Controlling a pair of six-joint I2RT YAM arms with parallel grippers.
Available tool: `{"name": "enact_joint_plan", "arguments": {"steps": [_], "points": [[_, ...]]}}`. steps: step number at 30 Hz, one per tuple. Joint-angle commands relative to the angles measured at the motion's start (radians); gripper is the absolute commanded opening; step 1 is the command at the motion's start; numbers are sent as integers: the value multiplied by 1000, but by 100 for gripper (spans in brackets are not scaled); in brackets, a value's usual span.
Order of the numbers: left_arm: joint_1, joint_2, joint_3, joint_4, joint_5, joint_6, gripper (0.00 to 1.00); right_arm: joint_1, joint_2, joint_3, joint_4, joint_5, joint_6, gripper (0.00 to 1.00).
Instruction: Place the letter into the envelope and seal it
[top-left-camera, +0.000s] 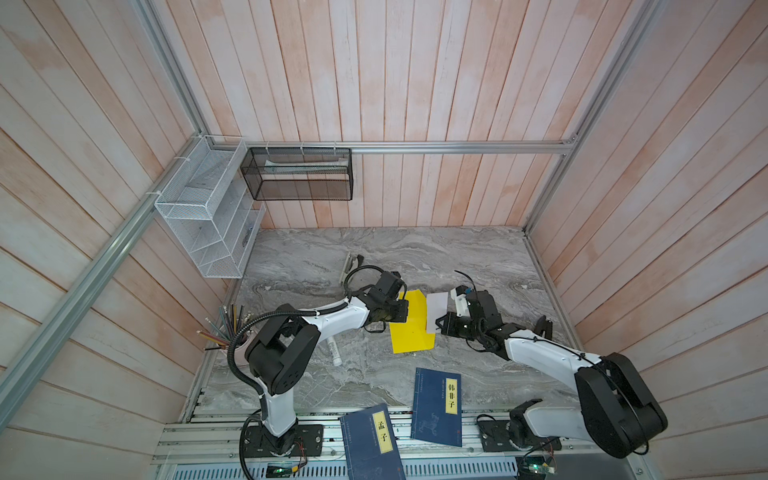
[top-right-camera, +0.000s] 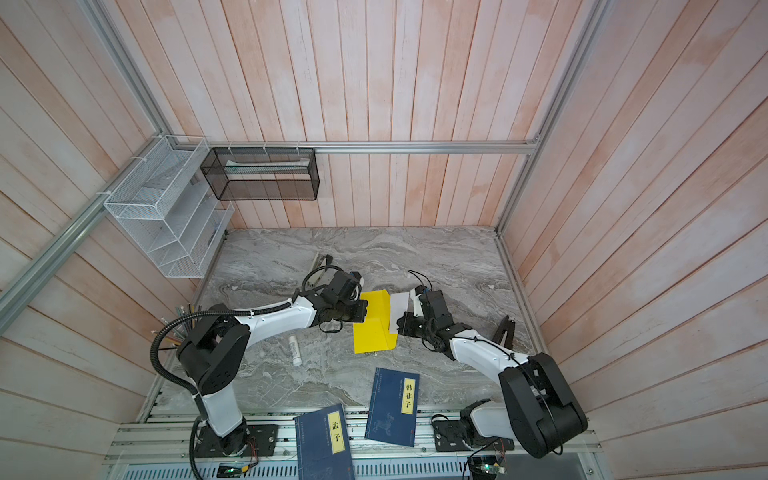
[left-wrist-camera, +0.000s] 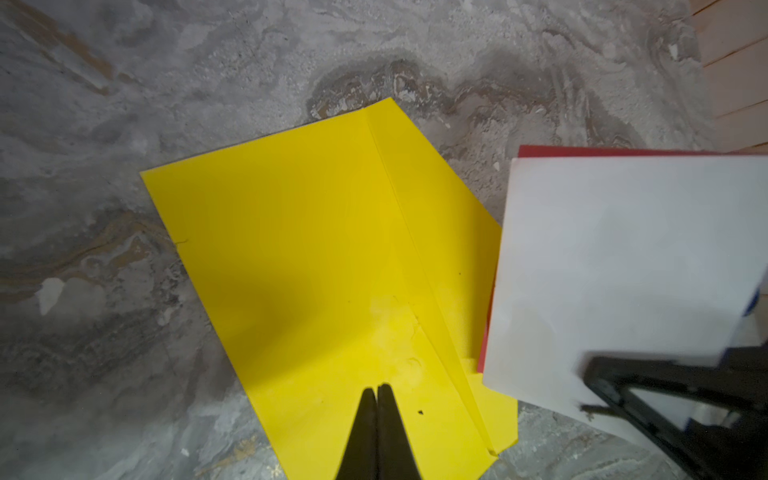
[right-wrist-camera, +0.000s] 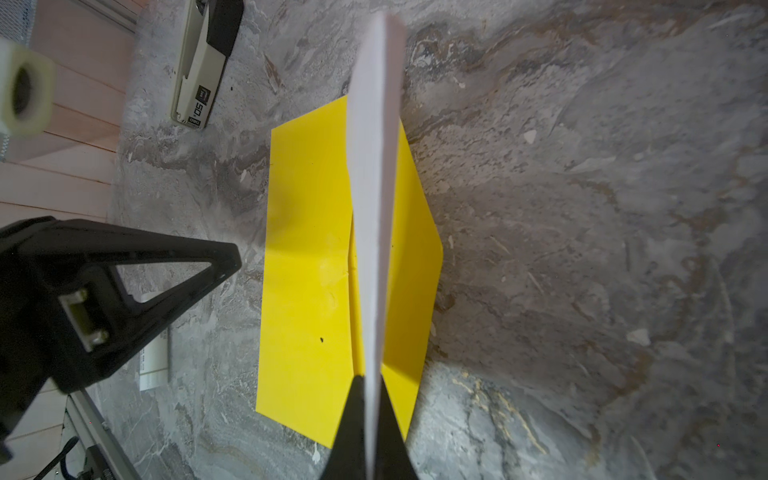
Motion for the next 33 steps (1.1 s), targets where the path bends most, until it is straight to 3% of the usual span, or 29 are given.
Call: {"name": "enact_joint_plan", "arguments": {"steps": [1, 33], "points": [[0, 46, 47, -95, -45, 32, 0, 5, 22, -19, 12, 9, -28, 0], [33, 170, 61, -147, 55, 73, 0, -1, 131, -56, 102, -86, -67, 0]]}}
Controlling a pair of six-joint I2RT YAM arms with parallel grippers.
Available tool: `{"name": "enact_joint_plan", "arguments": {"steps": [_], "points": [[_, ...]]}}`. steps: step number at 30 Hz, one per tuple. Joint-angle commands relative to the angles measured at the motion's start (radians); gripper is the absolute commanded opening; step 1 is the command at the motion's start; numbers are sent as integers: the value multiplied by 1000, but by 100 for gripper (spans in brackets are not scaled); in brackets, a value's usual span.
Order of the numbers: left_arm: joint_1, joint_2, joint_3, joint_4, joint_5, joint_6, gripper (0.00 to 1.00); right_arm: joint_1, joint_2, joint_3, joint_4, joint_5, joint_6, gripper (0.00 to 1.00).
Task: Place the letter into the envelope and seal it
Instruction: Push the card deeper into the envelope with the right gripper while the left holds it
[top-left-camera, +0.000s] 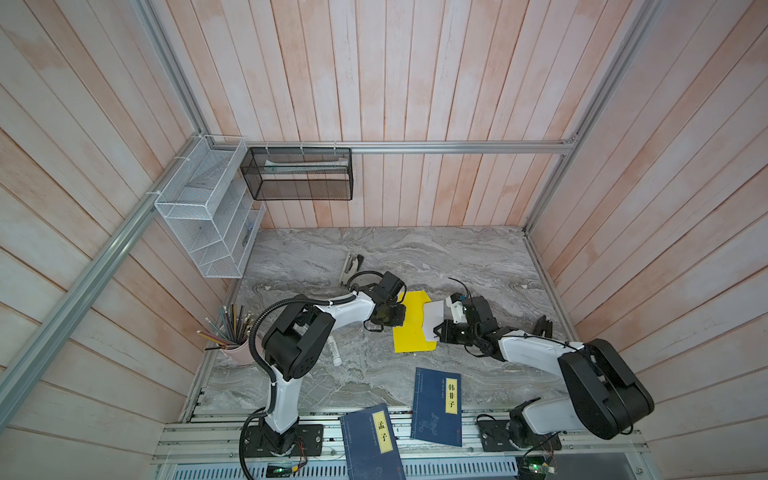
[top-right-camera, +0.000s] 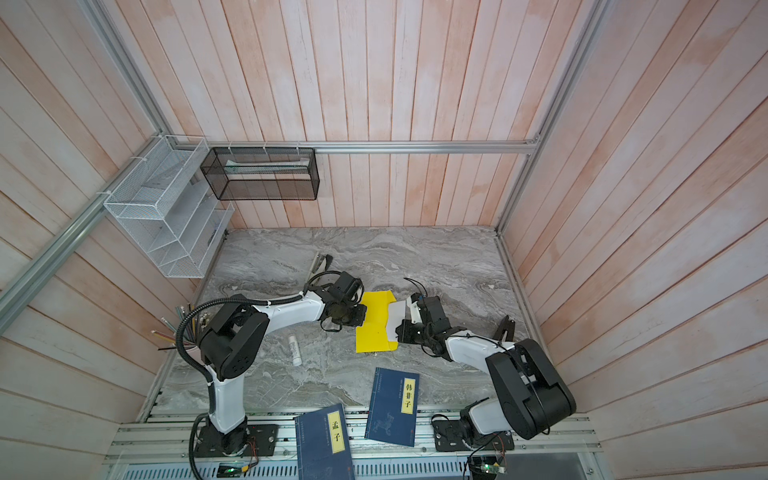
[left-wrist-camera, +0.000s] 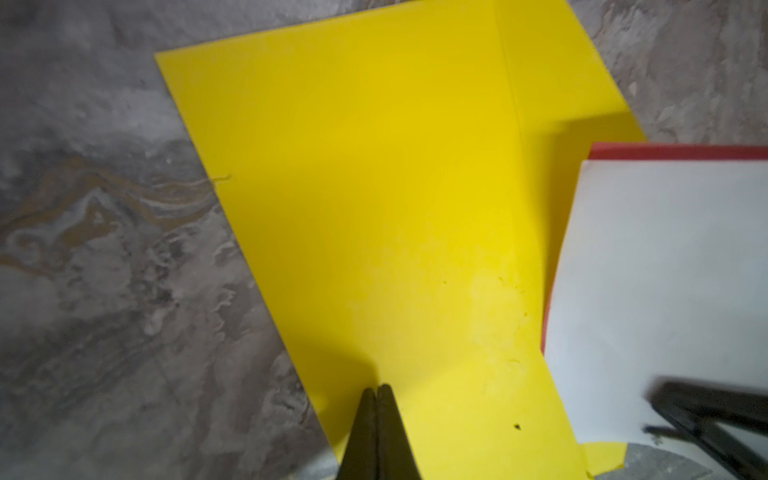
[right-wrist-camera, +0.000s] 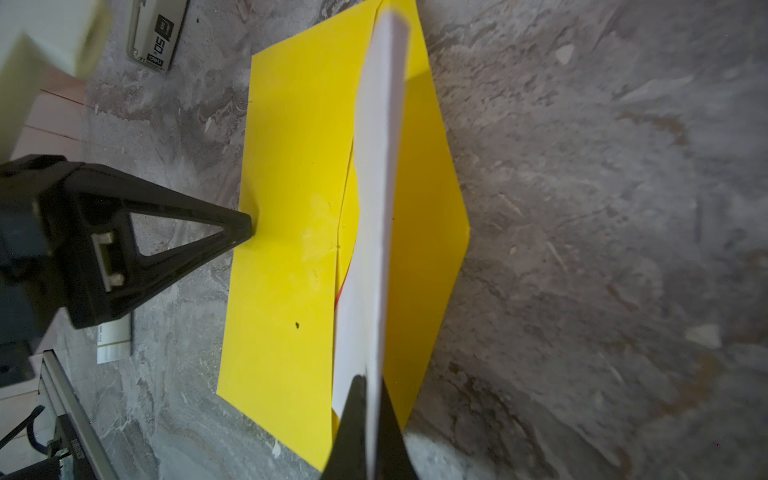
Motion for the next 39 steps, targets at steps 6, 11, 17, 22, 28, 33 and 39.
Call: {"name": "enact_joint_plan", "arguments": {"steps": [6, 11, 17, 22, 28, 33, 39], "points": [[6, 48, -6, -35, 12, 21, 0, -14, 63, 5, 18, -59, 15, 0], [10, 48, -5, -35, 15, 23, 0, -22, 79, 6, 33, -88, 41, 0], [11, 50, -1, -30, 27, 30, 0, -29, 106, 20, 45, -125, 54, 0], [16, 52, 0, -22, 36, 38, 0, -30, 135, 50, 33, -142, 46, 0], [20, 53, 3, -19, 41, 44, 0, -29, 170, 95, 15, -173, 39, 0], [23, 58, 4, -20, 45, 52, 0, -29, 210, 128, -1, -197, 27, 0], [36, 54, 3, -25, 44, 65, 0, -33, 225, 169, -78, -187, -19, 24]]}}
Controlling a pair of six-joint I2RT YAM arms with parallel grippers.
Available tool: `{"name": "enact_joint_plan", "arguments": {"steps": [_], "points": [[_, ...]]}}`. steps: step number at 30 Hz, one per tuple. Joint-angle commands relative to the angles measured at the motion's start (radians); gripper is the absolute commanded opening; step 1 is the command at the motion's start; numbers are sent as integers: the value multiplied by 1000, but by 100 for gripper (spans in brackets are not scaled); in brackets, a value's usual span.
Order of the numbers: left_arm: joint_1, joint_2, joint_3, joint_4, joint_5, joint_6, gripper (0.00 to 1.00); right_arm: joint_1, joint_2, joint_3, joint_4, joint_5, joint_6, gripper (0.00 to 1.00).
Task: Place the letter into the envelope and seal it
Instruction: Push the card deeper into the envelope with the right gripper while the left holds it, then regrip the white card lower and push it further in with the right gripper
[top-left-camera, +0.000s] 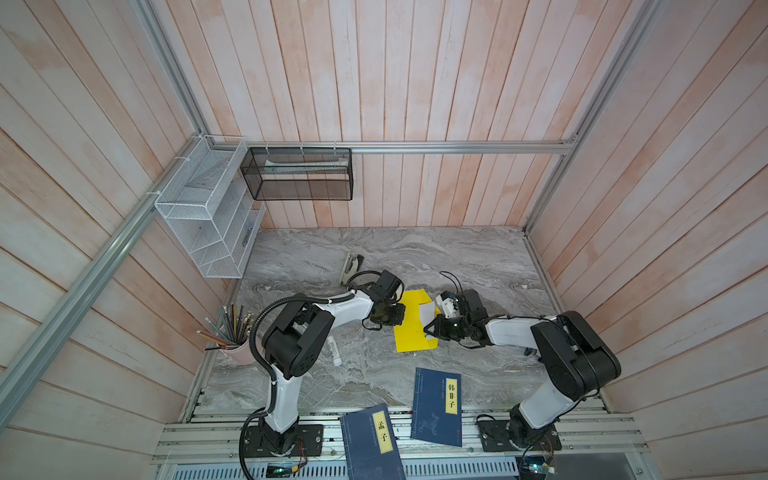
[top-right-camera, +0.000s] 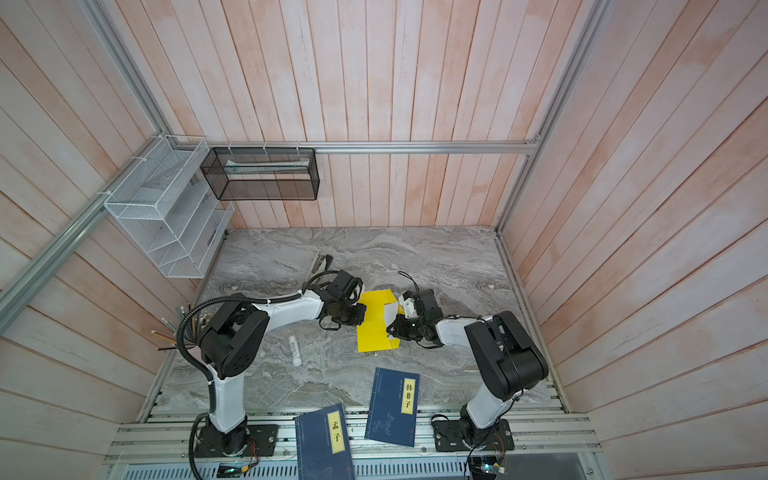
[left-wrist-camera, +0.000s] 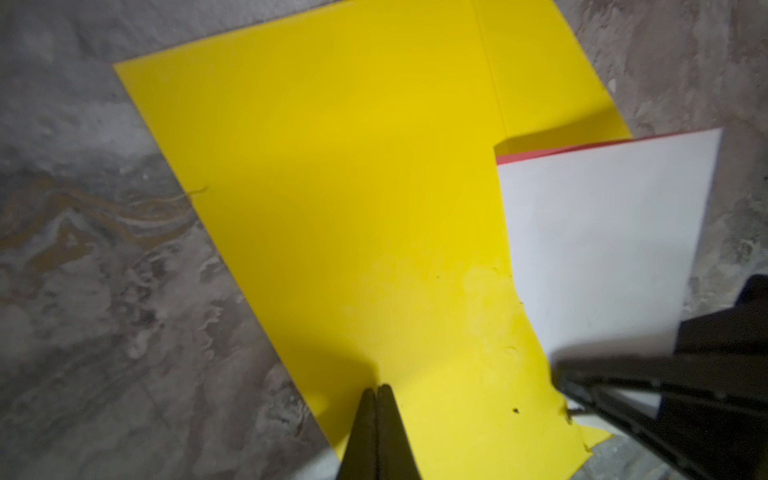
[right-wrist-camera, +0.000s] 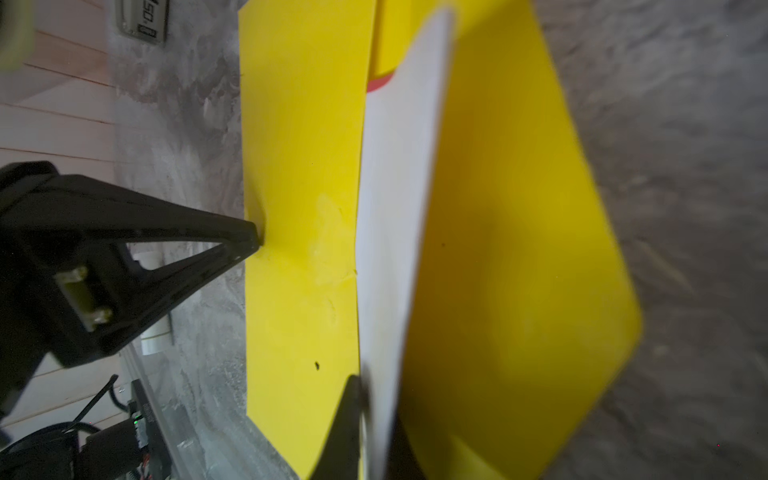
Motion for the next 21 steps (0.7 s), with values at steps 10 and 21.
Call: {"name": "enact_joint_plan", "arguments": {"steps": [10, 21], "points": [[19, 44, -1, -42, -19, 37, 0, -81, -85, 56, -172, 65, -86, 43], [18, 44, -2, -41, -12, 40, 0, -97, -15, 122, -177, 58, -89, 34]]}}
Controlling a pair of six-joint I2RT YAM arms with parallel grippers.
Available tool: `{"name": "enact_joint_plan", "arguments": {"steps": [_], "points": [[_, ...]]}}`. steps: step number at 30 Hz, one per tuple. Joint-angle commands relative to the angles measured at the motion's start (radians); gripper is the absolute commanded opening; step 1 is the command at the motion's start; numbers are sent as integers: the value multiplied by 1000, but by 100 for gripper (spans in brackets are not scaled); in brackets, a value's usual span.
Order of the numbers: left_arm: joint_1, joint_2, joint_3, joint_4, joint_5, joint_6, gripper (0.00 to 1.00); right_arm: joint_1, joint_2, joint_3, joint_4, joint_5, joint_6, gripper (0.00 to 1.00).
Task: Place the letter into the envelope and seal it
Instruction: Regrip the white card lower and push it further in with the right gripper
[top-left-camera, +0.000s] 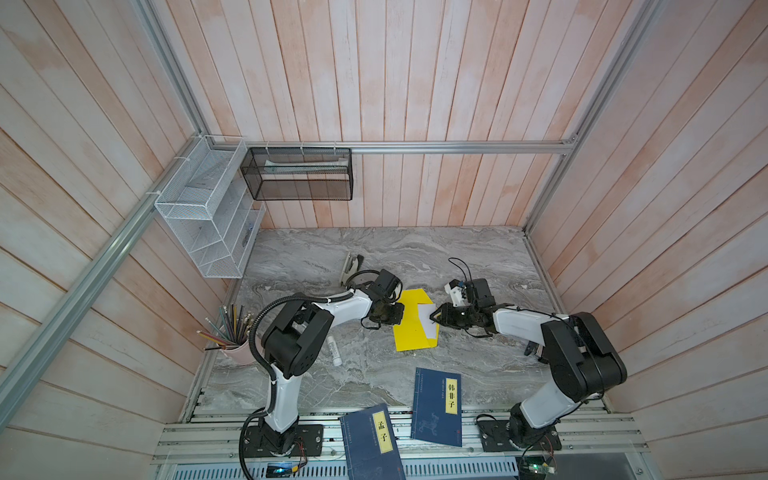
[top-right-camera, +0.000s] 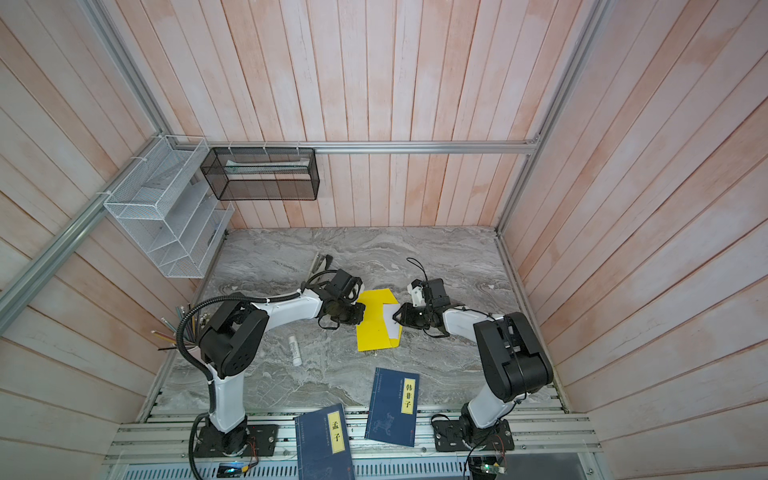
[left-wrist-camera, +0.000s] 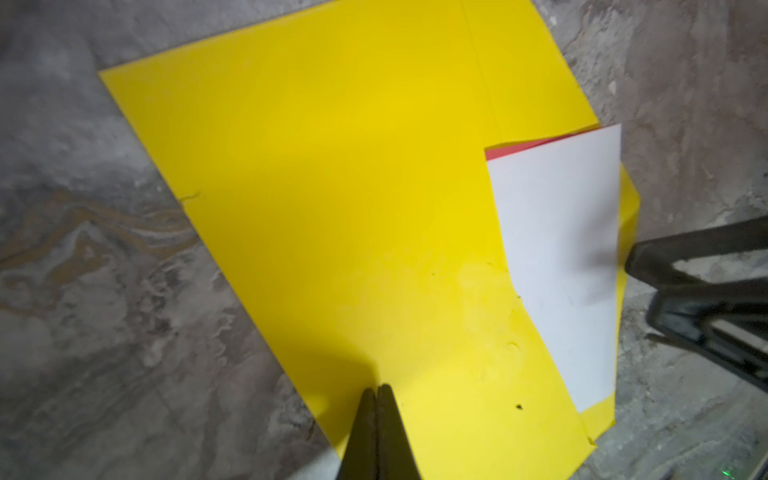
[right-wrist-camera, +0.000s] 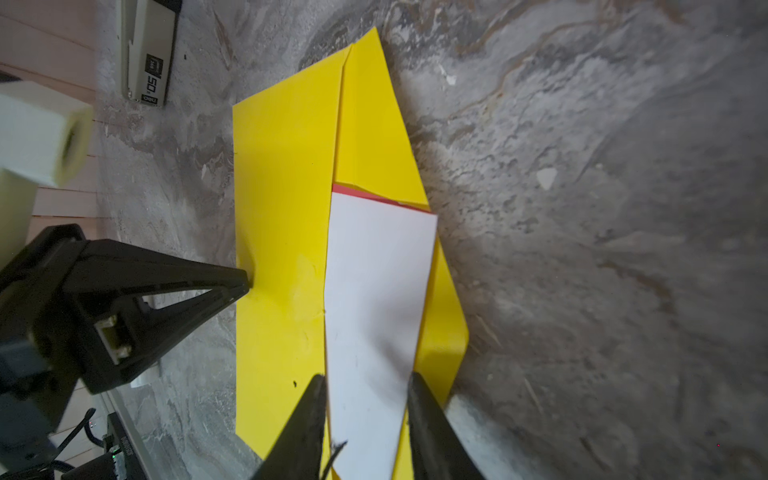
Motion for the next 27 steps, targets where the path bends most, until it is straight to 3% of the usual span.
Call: {"name": "enact_joint_plan", "arguments": {"steps": [1, 16, 27], "points": [[7, 43, 0, -44, -20, 18, 0, -5, 12, 33, -42, 16, -9, 34], [7, 45, 5, -41, -13, 24, 0, -9, 92, 68, -79, 39, 14, 29], [7, 63, 30, -46, 2, 40, 0, -10, 131, 98, -65, -12, 21, 21]]}}
